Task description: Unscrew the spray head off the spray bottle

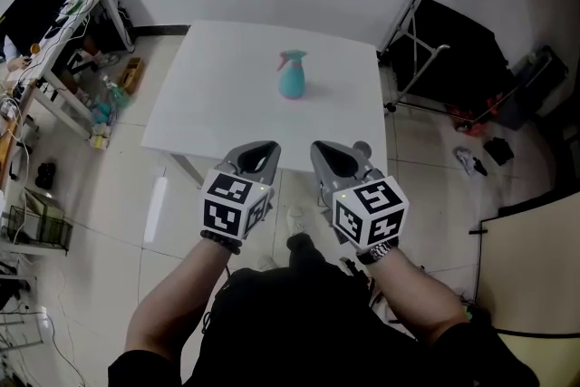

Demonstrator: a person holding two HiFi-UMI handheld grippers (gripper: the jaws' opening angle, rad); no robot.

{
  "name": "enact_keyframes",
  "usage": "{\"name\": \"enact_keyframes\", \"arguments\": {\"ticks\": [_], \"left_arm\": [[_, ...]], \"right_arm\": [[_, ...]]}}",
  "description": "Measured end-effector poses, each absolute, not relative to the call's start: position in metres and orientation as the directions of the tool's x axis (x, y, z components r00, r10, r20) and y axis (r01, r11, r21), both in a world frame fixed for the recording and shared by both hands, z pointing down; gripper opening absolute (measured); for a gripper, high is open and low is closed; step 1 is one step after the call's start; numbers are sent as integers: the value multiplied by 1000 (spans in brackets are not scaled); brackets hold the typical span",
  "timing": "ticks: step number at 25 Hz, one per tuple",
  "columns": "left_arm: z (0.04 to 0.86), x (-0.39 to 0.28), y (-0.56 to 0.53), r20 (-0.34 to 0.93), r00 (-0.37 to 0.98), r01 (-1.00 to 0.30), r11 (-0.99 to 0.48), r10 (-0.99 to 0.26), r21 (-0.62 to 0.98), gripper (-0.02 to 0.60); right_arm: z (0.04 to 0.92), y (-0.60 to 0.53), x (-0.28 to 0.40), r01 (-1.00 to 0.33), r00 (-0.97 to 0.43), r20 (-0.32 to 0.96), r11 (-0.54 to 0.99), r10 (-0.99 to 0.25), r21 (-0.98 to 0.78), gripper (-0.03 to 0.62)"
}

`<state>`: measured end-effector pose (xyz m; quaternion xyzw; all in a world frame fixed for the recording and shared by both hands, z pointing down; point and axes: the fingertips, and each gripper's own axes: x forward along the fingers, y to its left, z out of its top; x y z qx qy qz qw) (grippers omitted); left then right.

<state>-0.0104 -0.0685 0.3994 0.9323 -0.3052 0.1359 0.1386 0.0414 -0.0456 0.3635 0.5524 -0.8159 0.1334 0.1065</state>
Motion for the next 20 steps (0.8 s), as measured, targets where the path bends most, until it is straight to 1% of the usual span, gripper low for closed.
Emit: {"name": "enact_keyframes", "arguments": {"ticks": [6,11,15,20], "left_arm": [[411,3,-97,369,770,-609,-772,-520,181,37],[424,19,-128,396,758,-620,-761,-519,191,65],[440,33,-149,422,744,-635,-744,-519,205,124],[464,44,-183,458,708,-671,-714,-538,199,174]], "right_arm": [[370,-75,55,-929,-370,325,352,-870,-115,-9],[378,-104,74,-928,-373,348,349,-860,-132,-9],[386,-125,87,-924,-382,369,355,-847,-142,-9],[399,-153,102,-917,-398,405,368,-823,-153,-9]]}}
